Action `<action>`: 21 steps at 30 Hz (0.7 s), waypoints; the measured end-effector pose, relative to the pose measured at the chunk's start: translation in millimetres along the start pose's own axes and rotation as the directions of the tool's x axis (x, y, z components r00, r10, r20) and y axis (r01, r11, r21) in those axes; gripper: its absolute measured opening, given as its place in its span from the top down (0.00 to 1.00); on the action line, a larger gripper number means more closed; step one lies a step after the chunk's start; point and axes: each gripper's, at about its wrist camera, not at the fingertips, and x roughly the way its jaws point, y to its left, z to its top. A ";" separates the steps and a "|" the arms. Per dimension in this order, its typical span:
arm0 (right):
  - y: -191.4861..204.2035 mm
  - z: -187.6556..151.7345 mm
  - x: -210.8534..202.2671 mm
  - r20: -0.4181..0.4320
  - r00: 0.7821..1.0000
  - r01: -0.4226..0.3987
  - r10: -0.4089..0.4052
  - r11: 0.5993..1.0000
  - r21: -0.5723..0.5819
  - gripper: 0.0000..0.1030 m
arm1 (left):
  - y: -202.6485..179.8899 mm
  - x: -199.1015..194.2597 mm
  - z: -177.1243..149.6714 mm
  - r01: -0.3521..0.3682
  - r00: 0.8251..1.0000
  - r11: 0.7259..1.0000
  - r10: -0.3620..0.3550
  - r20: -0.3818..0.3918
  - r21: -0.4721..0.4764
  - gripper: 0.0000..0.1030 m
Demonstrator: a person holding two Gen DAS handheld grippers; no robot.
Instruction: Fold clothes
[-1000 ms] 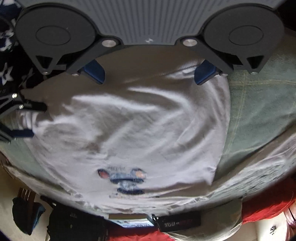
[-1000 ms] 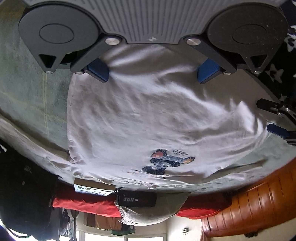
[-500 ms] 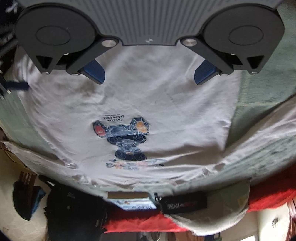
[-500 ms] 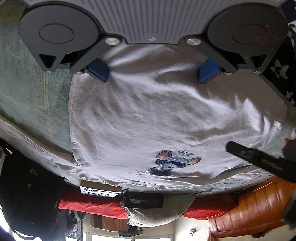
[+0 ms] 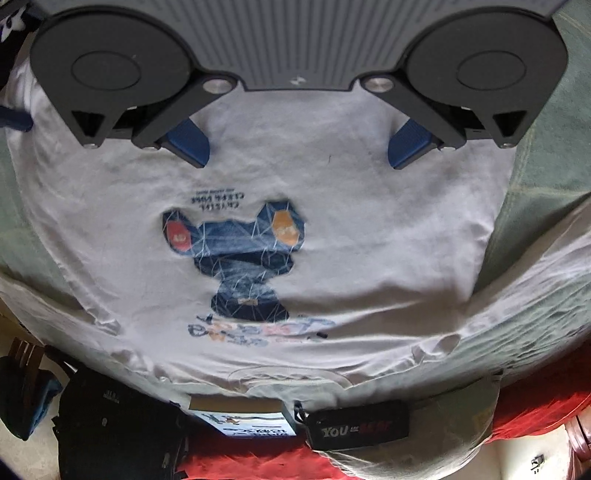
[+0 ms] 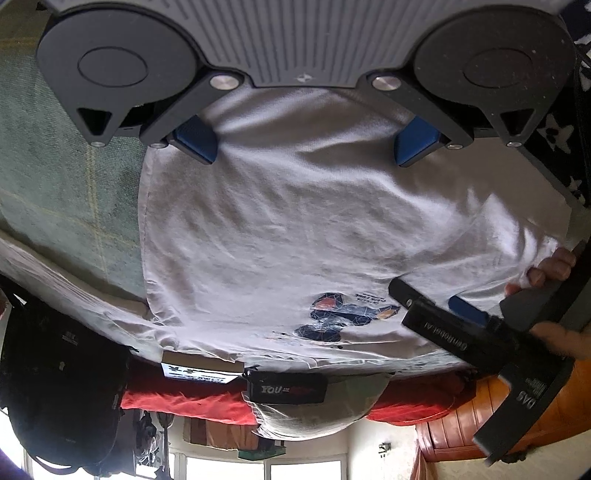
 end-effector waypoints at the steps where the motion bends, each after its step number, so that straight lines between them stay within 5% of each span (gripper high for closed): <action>1: -0.4 0.0 -0.2 0.001 1.000 -0.003 0.003 1.000 -0.001 0.00 | -0.4 1.9 0.7 -0.004 1.000 1.000 0.004 -0.006 -0.001 0.01; 9: -2.4 3.4 -6.4 0.011 1.000 -0.013 0.013 1.000 -0.006 0.00 | 1.2 3.5 1.3 -0.009 1.000 1.000 0.009 -0.014 -0.014 0.01; 13: -13.6 15.3 -17.8 0.063 0.997 0.047 -0.048 0.999 0.020 0.00 | 8.4 -8.7 0.8 -0.012 1.000 1.000 0.012 0.018 -0.027 0.01; 17: -37.3 32.9 -18.6 0.043 0.993 0.104 -0.108 0.991 0.089 0.00 | 20.8 -8.7 -6.4 0.021 1.000 0.998 -0.021 0.009 -0.063 0.01; 21: -62.8 59.7 -7.6 0.019 0.999 0.036 -0.041 0.977 0.212 0.00 | 24.5 -2.7 -9.4 0.034 0.999 0.999 -0.035 -0.021 -0.037 0.01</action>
